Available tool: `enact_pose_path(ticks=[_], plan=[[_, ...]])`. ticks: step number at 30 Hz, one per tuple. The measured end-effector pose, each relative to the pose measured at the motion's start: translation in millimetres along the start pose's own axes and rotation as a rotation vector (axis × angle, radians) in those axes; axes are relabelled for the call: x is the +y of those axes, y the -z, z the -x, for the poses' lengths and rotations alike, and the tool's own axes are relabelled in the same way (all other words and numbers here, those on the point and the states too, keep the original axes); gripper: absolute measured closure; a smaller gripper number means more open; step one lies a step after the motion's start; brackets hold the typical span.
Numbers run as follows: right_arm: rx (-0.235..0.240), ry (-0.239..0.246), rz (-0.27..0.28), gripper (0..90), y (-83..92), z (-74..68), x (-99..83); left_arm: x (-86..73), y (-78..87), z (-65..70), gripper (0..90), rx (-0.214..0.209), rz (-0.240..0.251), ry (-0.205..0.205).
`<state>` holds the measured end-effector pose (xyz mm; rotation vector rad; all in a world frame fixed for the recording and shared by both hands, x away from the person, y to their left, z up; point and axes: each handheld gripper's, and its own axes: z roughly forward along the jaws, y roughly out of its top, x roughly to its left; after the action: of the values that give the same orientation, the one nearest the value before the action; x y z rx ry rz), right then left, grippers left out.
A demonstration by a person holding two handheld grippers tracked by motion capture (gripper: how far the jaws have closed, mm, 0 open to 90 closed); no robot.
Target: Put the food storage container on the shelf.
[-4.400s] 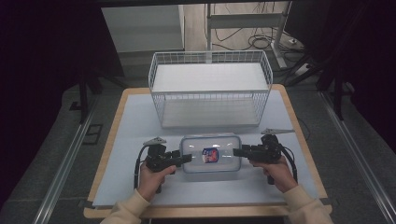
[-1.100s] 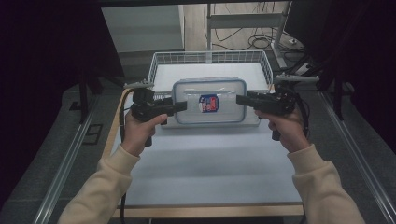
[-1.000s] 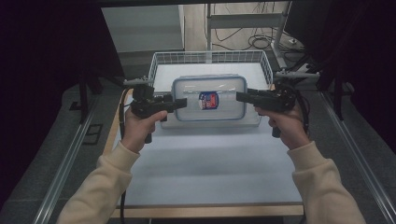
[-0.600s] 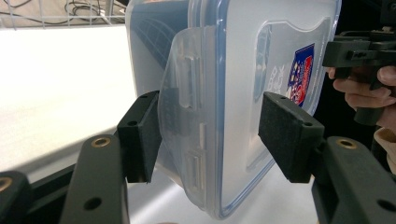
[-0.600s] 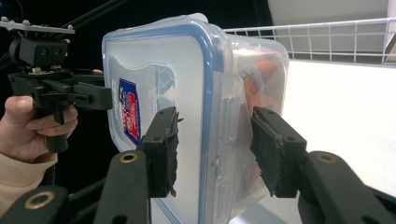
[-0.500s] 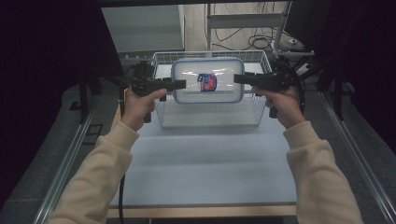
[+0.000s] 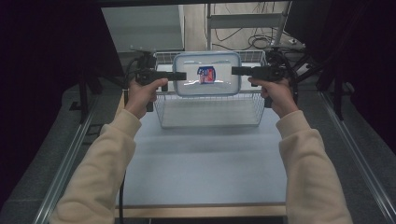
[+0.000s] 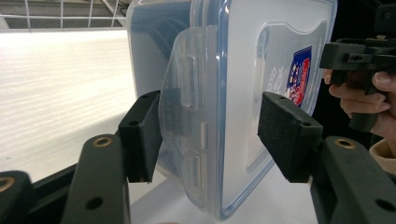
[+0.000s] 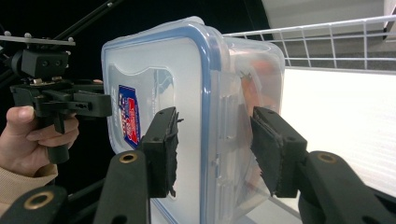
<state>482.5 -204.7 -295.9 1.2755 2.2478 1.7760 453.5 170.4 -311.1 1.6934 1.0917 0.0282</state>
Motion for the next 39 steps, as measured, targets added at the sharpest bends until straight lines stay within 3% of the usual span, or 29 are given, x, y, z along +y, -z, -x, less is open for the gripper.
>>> enact_pose_path(ticks=[8,14,19,23,25,29,39], plan=[[-0.014,-0.027,-0.002,52.0,-5.2,8.1,5.4,12.5,-7.4,-7.7,40.8,0.0,-0.02,0.013],[-0.033,-0.063,0.0,51.0,-12.0,17.0,13.2,22.3,-15.9,-20.1,41.0,-0.027,-0.013,0.109],[-0.048,-0.086,0.016,49.5,-16.2,22.0,13.7,25.8,-21.1,-25.6,39.7,-0.031,-0.01,0.131],[-0.088,-0.056,0.008,51.0,-20.6,22.5,11.7,24.7,-27.4,-32.4,35.8,-0.04,-0.019,0.167],[-0.119,-0.048,-0.001,44.2,-25.7,20.7,9.0,22.6,-30.8,-37.7,33.7,-0.059,-0.005,0.19],[-0.123,-0.094,0.03,45.0,-29.3,23.7,6.9,21.1,-36.0,-45.6,31.8,-0.077,0.017,0.243],[-0.128,-0.11,0.041,44.0,-30.5,26.0,5.1,21.4,-42.8,-49.4,25.7,-0.068,0.019,0.252]])
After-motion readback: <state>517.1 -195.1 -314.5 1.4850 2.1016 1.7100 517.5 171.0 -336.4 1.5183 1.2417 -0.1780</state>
